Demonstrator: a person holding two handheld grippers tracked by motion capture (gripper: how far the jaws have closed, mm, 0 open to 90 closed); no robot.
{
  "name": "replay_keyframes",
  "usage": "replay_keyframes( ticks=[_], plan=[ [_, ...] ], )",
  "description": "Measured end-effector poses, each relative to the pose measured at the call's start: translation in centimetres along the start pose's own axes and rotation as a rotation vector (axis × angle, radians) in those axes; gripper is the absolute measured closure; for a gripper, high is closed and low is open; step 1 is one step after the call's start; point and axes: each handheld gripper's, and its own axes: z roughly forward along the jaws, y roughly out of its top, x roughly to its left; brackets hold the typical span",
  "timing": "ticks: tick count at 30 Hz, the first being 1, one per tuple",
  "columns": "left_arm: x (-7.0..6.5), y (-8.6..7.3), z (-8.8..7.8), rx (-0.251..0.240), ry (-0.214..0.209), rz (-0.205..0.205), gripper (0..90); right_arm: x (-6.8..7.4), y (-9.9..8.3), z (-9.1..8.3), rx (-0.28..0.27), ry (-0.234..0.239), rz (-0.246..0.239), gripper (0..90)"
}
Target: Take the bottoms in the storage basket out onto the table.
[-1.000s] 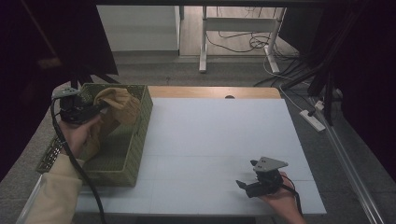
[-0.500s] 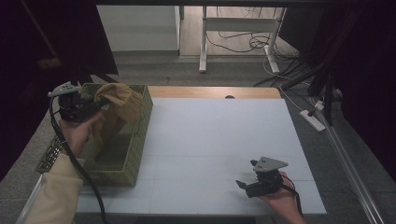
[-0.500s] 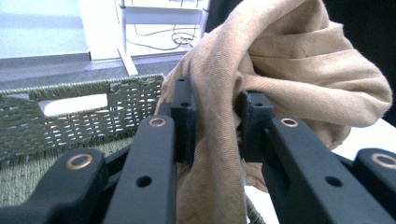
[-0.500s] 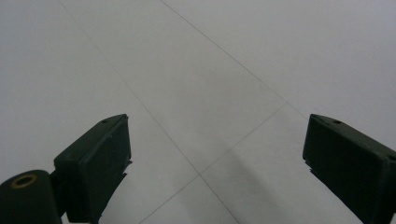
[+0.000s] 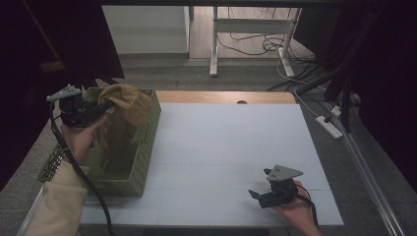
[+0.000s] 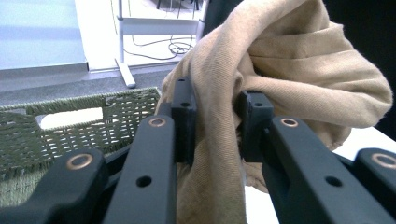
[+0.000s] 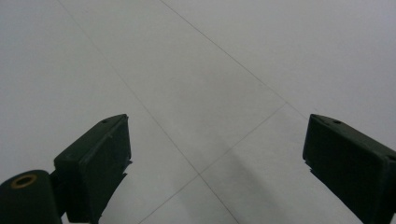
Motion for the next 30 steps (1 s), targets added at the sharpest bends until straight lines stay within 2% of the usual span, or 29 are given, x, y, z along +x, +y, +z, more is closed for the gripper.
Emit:
replay_keyframes(
  ticks=[30],
  plan=[
    [-1.1,1.6,-1.3,-0.077,-0.037,0.004,71.9,0.0,0.0,0.0,0.0,-0.004,0.0,7.6]
  ],
)
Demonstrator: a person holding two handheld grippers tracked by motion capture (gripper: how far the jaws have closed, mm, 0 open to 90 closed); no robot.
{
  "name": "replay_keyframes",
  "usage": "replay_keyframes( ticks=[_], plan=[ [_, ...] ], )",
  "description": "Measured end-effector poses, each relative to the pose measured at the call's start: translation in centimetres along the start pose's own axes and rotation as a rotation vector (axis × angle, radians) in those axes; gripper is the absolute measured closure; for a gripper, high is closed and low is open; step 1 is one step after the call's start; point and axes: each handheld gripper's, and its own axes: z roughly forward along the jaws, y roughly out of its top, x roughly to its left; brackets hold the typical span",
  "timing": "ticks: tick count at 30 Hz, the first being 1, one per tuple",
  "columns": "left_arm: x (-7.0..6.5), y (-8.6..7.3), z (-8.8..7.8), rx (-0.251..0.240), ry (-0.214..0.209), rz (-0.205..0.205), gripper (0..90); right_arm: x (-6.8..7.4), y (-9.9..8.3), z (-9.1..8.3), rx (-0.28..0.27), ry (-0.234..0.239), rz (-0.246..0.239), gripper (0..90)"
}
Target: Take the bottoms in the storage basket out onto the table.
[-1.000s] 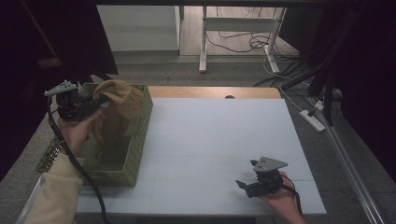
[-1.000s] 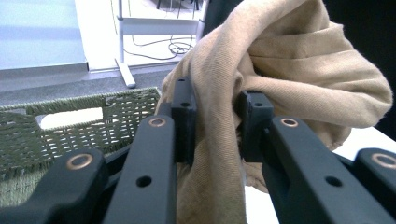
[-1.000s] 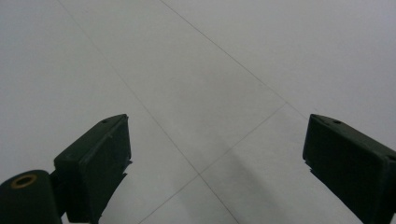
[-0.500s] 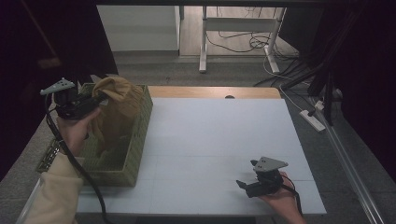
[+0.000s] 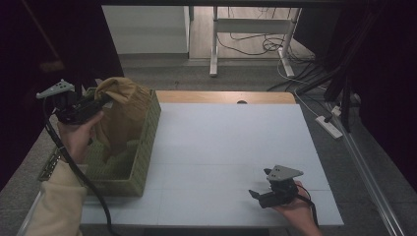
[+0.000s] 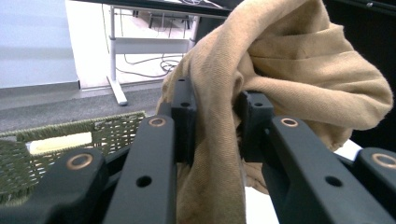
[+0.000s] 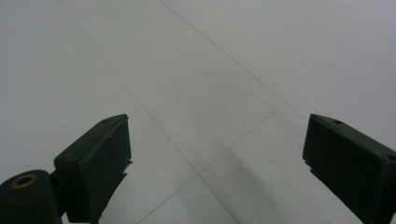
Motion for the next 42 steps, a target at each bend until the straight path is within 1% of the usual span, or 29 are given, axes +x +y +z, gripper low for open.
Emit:
replay_keyframes(
  ticks=[17,25,32,38,42],
  plan=[
    [-1.0,1.2,-0.5,-0.053,-0.031,0.001,71.9,0.0,0.0,0.0,-0.003,-0.003,0.0,7.6],
    [-1.6,1.7,-0.5,-0.067,-0.049,0.004,71.9,0.0,0.0,0.0,-0.002,-0.003,-0.001,7.6],
    [-2.3,2.3,-0.4,-0.076,-0.066,0.014,71.9,0.0,0.0,0.0,-0.002,-0.002,0.0,7.6],
    [-3.0,2.6,-0.3,-0.086,-0.092,0.018,71.9,0.0,0.0,0.0,-0.001,-0.002,0.001,7.6],
    [-3.5,2.8,-0.3,-0.1,-0.129,0.007,71.9,0.0,0.0,0.0,0.004,0.0,0.0,7.6]
  ],
)
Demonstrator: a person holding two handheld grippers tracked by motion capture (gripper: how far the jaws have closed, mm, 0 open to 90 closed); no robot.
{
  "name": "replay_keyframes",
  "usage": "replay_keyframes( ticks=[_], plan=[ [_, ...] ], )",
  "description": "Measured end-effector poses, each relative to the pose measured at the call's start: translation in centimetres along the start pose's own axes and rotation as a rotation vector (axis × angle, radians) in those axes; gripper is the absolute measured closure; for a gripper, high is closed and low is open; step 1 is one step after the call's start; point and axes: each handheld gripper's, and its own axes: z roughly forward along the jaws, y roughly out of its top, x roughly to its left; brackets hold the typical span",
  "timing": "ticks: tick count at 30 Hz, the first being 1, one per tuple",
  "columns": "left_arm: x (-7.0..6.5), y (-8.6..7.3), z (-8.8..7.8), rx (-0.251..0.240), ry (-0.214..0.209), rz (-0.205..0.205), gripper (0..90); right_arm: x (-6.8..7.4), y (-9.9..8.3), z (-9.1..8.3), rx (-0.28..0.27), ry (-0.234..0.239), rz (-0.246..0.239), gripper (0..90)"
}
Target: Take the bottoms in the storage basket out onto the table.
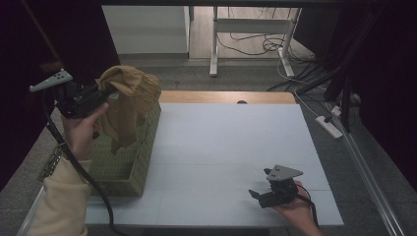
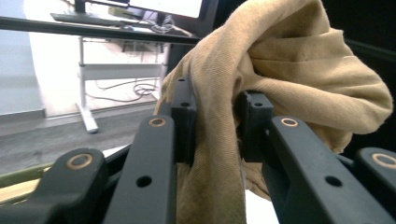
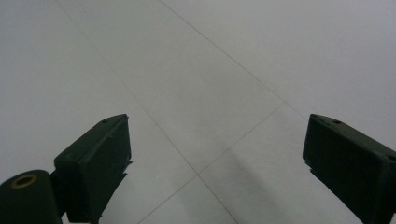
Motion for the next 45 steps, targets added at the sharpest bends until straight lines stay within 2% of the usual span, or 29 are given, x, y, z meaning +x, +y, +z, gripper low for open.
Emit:
replay_keyframes(
  ticks=[10,15,33,45],
  plan=[
    [-1.3,0.4,0.3,-0.011,-0.036,0.013,71.9,0.0,0.0,0.0,0.0,-0.001,-0.001,7.6],
    [-1.8,0.5,0.7,-0.008,-0.075,-0.002,71.9,0.0,0.0,0.0,-0.002,-0.002,-0.001,7.7],
    [-3.9,1.1,1.9,-0.009,-0.123,0.03,71.9,0.0,0.0,0.0,0.002,-0.001,-0.002,7.7],
    [-5.2,1.5,2.7,-0.018,-0.171,0.034,71.9,0.0,0.0,0.0,0.002,-0.002,-0.003,7.7]
  ],
)
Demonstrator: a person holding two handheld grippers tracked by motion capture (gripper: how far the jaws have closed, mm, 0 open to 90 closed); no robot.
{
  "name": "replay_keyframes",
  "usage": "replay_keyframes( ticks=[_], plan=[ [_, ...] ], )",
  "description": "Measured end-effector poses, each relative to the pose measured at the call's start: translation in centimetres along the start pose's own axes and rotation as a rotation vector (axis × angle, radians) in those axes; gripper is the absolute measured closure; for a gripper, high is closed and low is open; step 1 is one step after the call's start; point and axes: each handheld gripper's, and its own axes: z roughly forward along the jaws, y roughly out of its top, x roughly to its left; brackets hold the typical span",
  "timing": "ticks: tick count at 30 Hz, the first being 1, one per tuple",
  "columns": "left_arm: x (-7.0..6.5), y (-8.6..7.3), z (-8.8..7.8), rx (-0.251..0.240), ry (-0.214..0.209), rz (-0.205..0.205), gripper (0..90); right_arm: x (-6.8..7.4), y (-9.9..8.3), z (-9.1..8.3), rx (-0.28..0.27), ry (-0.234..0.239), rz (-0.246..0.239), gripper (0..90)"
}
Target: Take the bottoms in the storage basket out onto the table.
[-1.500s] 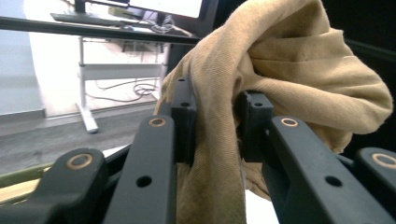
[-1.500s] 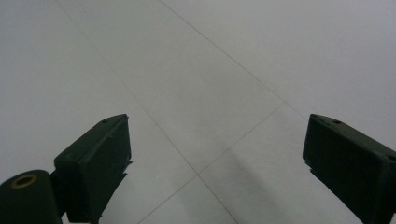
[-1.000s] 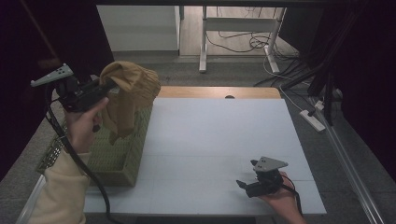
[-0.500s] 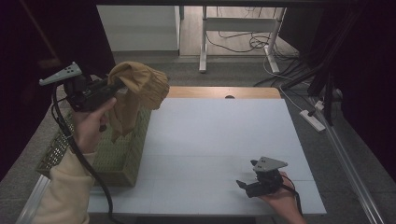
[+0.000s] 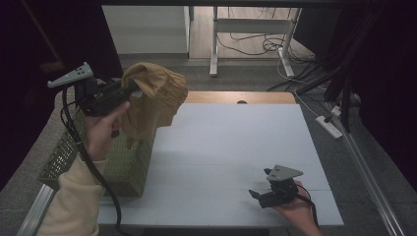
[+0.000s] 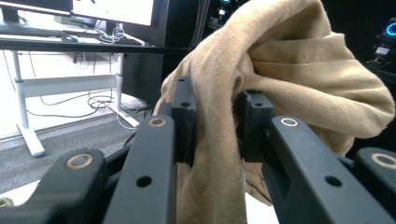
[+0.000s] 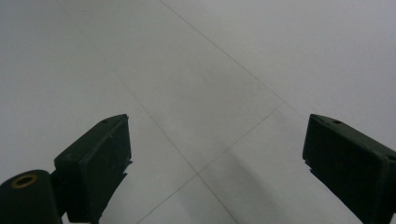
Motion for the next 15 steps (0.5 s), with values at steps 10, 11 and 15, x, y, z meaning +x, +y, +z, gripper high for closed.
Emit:
replay_keyframes(
  ticks=[10,11,15],
  plan=[
    [-0.6,-0.1,1.0,0.001,-0.031,-0.006,71.9,0.0,0.0,0.0,0.0,0.0,0.0,7.7],
    [-0.7,-0.1,1.2,0.002,-0.034,-0.005,71.9,0.0,0.0,0.0,-0.001,0.0,0.002,7.6],
    [-1.0,-0.1,1.7,0.003,-0.044,-0.004,71.9,0.0,0.0,0.0,0.001,0.0,-0.002,7.7]
  ],
)
